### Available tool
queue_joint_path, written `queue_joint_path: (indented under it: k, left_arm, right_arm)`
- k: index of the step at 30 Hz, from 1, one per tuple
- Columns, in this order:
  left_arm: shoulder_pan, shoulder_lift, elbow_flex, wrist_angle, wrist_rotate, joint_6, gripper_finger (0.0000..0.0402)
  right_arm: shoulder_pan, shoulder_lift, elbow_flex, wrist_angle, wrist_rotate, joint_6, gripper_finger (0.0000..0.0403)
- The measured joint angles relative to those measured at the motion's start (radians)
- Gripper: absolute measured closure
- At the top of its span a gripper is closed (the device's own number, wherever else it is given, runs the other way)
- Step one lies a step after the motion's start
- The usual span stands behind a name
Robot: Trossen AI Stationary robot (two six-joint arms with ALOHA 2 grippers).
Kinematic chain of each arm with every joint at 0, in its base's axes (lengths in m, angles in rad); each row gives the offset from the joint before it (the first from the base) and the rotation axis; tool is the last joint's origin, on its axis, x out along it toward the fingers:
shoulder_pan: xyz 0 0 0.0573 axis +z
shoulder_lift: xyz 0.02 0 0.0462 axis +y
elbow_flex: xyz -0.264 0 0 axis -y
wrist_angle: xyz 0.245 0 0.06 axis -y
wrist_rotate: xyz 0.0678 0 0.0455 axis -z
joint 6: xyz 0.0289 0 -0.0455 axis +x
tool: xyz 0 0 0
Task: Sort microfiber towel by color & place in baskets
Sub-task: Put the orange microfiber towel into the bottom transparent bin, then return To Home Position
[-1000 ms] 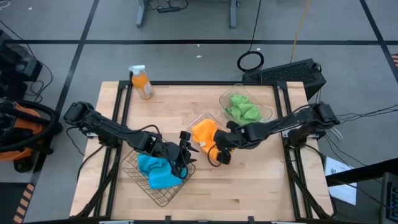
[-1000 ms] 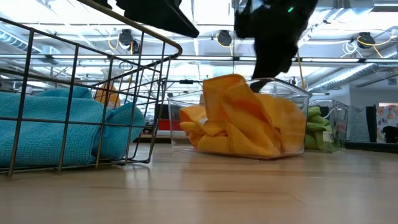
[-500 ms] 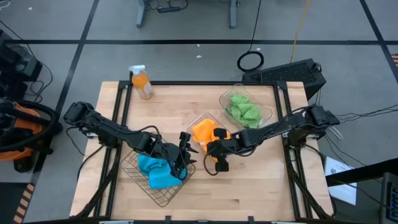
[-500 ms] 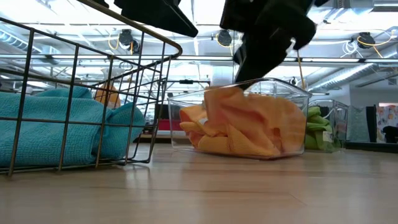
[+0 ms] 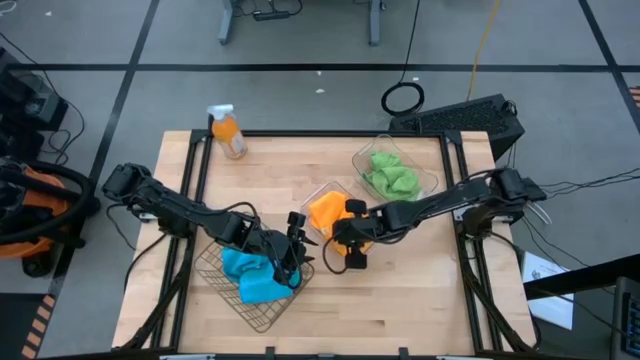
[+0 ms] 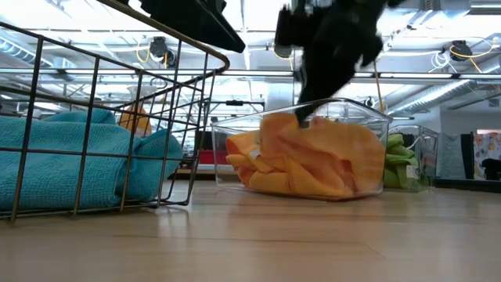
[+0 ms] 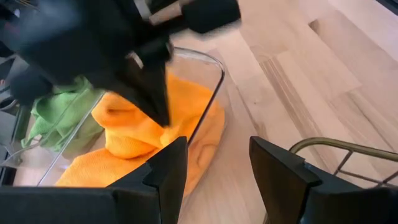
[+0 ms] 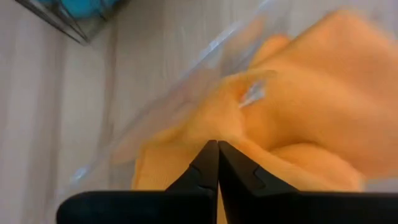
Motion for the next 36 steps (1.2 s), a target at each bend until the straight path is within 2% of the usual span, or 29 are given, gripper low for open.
queue_joint_path:
  k: [4, 8, 12, 18, 22, 27, 31, 36]
  left_arm:
    - [0.000, 0.000, 0.000, 0.002, 0.000, 0.001, 0.0221]
    - [0.000, 0.000, 0.000, 0.003, 0.000, 0.004, 0.0221]
    - [0.000, 0.000, 0.000, 0.003, -0.001, 0.026, 0.0221]
    - [0.008, -0.021, 0.001, 0.006, -0.055, 0.077, 0.0221]
    - [0.032, -0.046, -0.009, 0.008, -0.058, 0.093, 0.0221]
    - [0.086, -0.118, -0.049, -0.055, -0.092, 0.135, 0.0221]
    - [0.134, -0.256, -0.075, -0.112, -0.129, 0.133, 0.0221]
    - [0.176, -0.468, -0.174, -0.072, 0.040, 0.122, 0.0232]
  right_arm:
    - [0.007, -0.026, 0.061, -0.175, 0.046, -0.007, 0.0403]
    - [-0.019, -0.024, 0.052, -0.301, 0.111, -0.030, 0.0403]
    - [-0.066, -0.024, -0.006, -0.263, 0.107, -0.016, 0.0403]
    - [-0.088, -0.024, -0.079, -0.135, 0.091, -0.023, 0.0403]
    - [-0.086, -0.029, -0.076, -0.153, 0.076, -0.006, 0.0403]
    - [-0.032, -0.087, -0.042, -0.211, 0.093, 0.045, 0.0403]
    - [0.058, -0.180, -0.042, -0.215, 0.162, 0.072, 0.0403]
    - [0.229, -0.323, -0.063, -0.208, 0.343, 0.141, 0.0403]
